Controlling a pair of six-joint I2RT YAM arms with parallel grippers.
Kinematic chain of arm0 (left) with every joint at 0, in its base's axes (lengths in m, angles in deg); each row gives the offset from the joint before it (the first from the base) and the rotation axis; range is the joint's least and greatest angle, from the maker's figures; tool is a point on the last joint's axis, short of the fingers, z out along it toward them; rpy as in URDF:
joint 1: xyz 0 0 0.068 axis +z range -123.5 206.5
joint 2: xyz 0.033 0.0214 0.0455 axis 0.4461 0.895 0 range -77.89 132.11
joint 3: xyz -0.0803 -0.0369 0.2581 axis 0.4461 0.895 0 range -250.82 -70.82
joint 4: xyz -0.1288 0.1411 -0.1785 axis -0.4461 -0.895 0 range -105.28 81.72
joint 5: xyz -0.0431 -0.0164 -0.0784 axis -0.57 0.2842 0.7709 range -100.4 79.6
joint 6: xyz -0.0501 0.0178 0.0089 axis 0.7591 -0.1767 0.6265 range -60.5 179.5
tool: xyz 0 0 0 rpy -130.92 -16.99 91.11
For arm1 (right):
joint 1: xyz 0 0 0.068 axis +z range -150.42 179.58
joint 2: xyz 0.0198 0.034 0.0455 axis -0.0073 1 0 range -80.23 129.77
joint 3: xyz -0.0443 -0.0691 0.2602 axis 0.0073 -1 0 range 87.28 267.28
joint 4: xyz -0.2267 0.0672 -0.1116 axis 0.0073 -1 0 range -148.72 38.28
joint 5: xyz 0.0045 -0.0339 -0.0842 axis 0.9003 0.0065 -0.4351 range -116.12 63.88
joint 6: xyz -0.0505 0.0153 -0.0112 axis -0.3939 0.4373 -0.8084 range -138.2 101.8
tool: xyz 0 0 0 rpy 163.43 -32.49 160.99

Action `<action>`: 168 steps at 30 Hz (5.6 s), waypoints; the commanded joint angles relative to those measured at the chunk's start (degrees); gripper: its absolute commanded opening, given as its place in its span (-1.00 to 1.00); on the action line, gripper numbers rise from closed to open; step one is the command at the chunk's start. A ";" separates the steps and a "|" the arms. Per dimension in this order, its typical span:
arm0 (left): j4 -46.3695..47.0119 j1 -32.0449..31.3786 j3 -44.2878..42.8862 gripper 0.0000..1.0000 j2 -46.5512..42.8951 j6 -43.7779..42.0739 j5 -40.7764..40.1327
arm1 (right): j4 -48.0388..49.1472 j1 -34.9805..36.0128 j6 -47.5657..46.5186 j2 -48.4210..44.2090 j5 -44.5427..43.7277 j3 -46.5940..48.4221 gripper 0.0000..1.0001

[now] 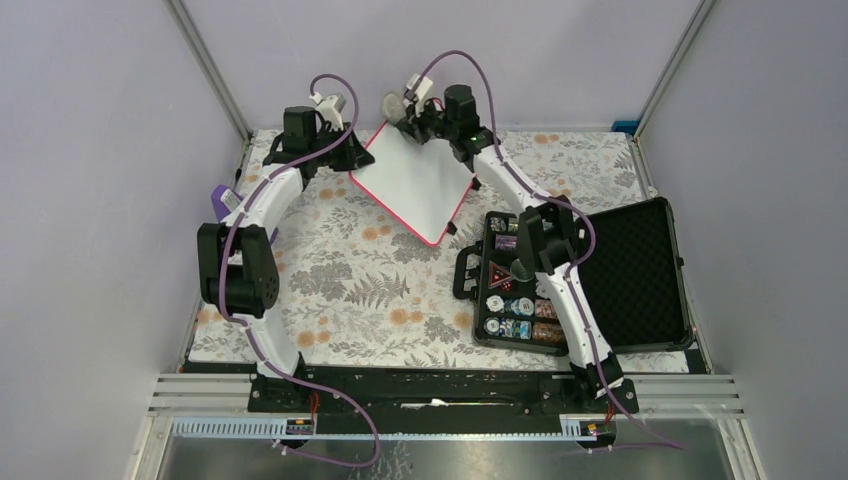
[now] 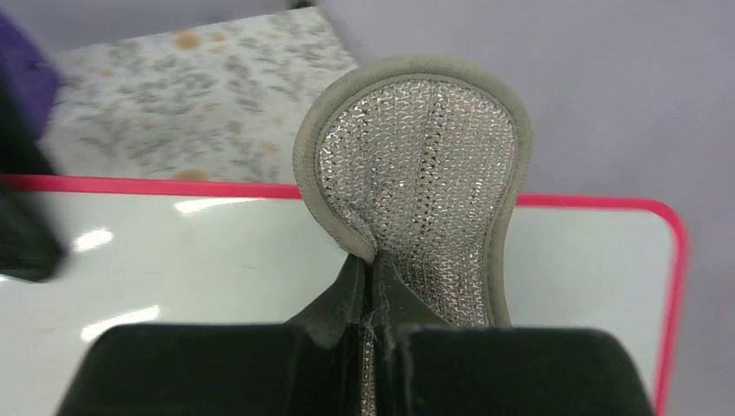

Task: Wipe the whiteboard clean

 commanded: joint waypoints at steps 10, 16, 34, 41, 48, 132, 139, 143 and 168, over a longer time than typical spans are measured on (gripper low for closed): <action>3.90 -0.21 -0.16 -1.00 -4.60 -3.07 -1.08 | 1.52 7.80 4.97 -1.57 -4.57 -1.31 -1.00; 3.91 -0.22 -0.21 -1.00 -4.43 -3.08 -1.08 | 3.92 5.73 6.77 5.00 -11.71 7.46 -1.00; 3.92 -0.65 -0.14 -1.00 -4.68 -2.52 -1.09 | 2.14 -7.05 22.64 13.13 -17.29 9.64 -1.00; 3.93 -0.91 -0.27 -1.00 -4.78 -1.44 0.10 | 1.09 -7.04 27.01 3.10 -12.10 -8.08 -1.00; 3.96 -3.23 0.39 -1.00 -5.38 -1.93 -0.68 | 11.58 2.99 27.69 -12.38 -13.21 -34.10 -1.00; 1.05 -8.85 8.45 0.98 -31.85 -0.56 -27.14 | -32.03 -3.84 28.71 -72.63 -38.60 -63.76 0.99; 0.22 -15.55 6.79 0.98 -36.10 -3.33 -26.26 | -33.16 -3.84 32.80 -100.58 -32.18 -72.15 0.99; -0.60 -17.79 2.82 0.98 -40.46 1.09 -23.38 | -35.16 -3.84 29.44 -113.19 -33.78 -70.44 0.99; 2.12 -17.79 -0.89 0.98 -59.23 4.92 -23.57 | -37.54 -3.83 21.95 -129.66 -49.60 -60.77 0.99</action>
